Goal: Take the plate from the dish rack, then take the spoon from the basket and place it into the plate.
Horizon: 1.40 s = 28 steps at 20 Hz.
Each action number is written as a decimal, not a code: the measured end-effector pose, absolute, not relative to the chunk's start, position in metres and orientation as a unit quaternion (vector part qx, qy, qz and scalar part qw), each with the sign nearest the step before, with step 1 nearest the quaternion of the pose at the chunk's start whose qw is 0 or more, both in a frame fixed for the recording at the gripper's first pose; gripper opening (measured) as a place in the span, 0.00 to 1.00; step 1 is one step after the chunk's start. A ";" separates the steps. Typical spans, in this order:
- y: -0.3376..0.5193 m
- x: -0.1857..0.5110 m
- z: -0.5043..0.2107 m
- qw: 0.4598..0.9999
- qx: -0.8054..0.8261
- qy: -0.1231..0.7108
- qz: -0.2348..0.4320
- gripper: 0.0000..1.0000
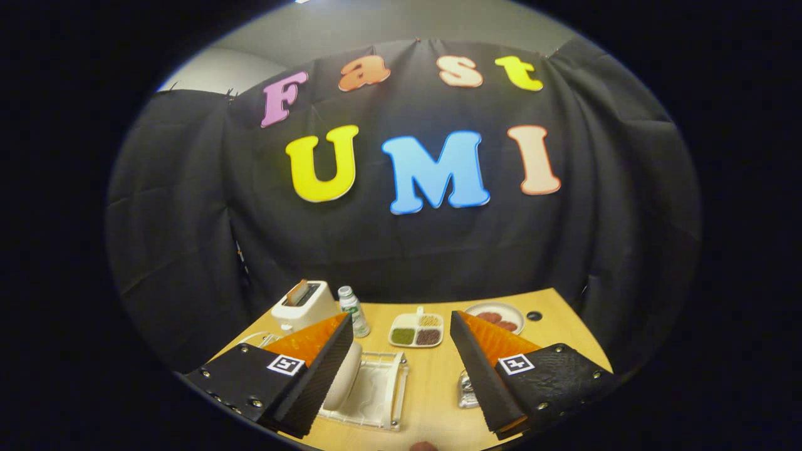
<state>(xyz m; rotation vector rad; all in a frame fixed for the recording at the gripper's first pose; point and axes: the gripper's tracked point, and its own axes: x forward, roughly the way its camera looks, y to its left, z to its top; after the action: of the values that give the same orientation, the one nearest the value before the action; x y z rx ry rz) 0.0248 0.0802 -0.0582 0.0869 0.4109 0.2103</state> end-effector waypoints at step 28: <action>0.170 0.049 -0.265 0.812 0.003 0.577 0.084 0.75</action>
<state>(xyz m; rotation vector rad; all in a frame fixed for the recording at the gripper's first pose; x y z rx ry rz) 0.0493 0.1705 -0.2647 0.0069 1.2320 0.1784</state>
